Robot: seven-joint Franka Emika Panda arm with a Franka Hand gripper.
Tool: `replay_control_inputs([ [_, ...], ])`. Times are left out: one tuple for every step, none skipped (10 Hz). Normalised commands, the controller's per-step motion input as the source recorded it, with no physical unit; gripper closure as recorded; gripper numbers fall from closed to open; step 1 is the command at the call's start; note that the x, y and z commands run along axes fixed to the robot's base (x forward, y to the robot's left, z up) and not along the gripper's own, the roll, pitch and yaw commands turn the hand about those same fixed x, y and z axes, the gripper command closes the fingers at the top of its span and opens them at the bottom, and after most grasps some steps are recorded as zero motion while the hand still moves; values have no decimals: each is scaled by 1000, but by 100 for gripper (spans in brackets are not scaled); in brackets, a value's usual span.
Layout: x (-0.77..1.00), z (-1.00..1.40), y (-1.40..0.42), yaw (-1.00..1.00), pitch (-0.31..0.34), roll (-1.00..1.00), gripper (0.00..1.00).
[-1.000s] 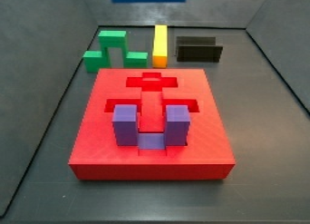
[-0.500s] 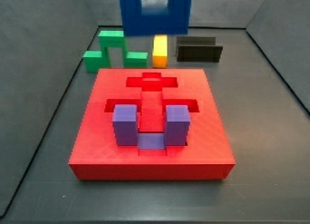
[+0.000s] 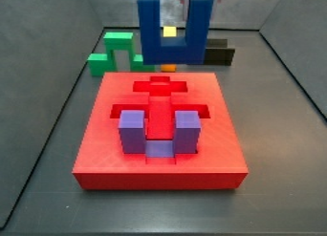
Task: Pick up the blue object. Move up. Move to above the board. Insert the blue object.
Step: Insert the blue object.
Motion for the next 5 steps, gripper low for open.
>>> replay_control_inputs([
  [71,-314,34,-266,-36,-193,100],
  [66,-329,54,-174,-90,-230,100],
  [0,-254,74,-23,-157,-236,100],
  [-43,-129,80,0,-216,-279,100],
  [-151,-91,51,0,-220,-236,100],
])
